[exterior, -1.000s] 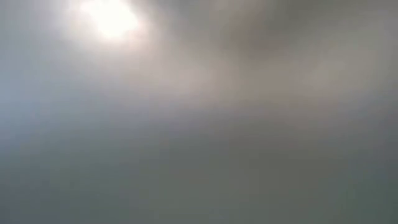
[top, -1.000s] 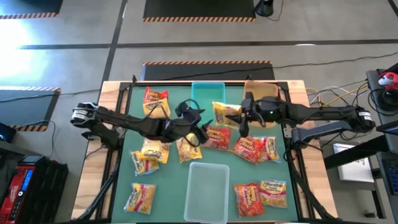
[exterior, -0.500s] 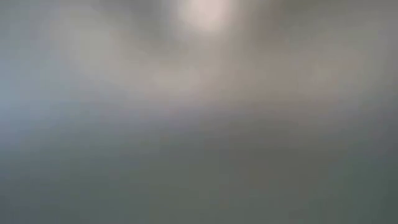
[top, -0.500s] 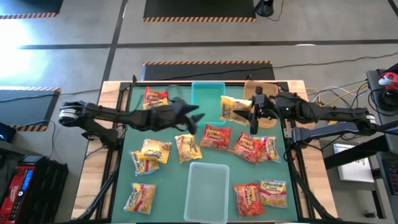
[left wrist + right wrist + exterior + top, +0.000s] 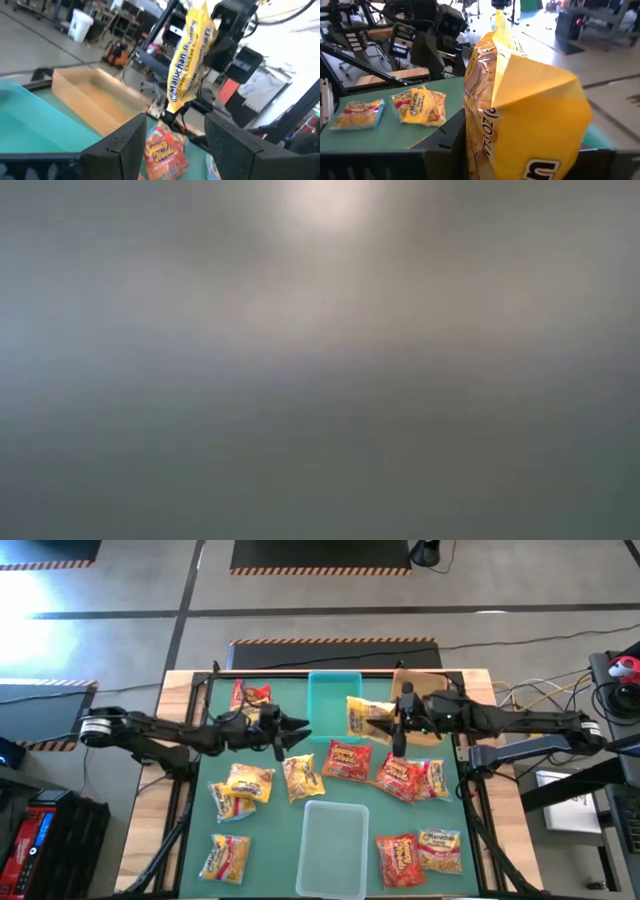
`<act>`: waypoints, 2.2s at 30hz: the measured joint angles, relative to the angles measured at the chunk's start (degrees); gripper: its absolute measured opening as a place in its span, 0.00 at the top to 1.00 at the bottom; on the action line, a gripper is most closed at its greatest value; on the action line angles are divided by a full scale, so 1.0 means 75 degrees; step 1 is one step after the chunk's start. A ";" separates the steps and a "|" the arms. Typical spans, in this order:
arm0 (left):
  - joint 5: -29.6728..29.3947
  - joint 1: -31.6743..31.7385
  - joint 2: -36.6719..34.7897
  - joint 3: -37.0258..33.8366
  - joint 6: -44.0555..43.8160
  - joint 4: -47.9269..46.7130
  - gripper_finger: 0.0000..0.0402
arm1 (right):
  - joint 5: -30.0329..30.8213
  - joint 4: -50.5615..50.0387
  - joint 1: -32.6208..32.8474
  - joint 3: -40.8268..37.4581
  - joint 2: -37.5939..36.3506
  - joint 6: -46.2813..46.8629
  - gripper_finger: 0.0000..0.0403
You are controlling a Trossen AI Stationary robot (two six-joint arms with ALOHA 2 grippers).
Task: Sort Maruchan noodles
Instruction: Put the yellow noodle pack into the orange bin
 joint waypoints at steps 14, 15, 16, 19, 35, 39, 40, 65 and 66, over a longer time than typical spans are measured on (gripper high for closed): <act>0.1596 0.0469 0.0972 0.1675 0.1046 -0.1269 0.43 | -0.0214 0.0108 0.0017 -0.0006 0.0377 0.0409 0.67; 0.1717 0.0526 0.0987 0.1693 0.1177 -0.1283 0.42 | -0.0242 0.0220 0.0017 -0.0006 0.0377 0.0398 0.67; 0.1820 0.0581 0.0993 0.1718 0.1348 -0.1269 0.41 | -0.0356 0.0345 0.0015 -0.0006 0.0368 0.0393 0.67; 0.1839 0.0714 0.0975 0.1737 0.1734 -0.1209 0.40 | -0.0623 0.0799 0.0019 -0.0006 0.0399 0.0357 0.67; 0.2040 0.0736 0.1028 0.1962 0.2331 -0.0783 0.39 | -0.0617 0.2211 0.0017 -0.0006 0.0811 -0.0612 0.67; 0.2042 0.0736 0.1028 0.1973 0.2331 -0.0787 0.39 | -0.0616 0.2561 0.0015 -0.0007 0.1022 -0.0770 0.67; 0.2043 0.0736 0.1028 0.1973 0.2326 -0.0783 0.39 | -0.0614 0.2633 0.0015 -0.0009 0.1090 -0.0794 0.67; 0.2251 0.0736 0.1028 0.1970 0.2757 -0.0403 0.39 | -0.0620 0.4676 0.0015 -0.0009 0.2180 -0.0699 0.67; 0.2250 0.0736 0.1028 0.1970 0.2787 -0.0399 0.39 | -0.0650 0.4786 0.0015 -0.0009 0.2226 -0.0694 0.67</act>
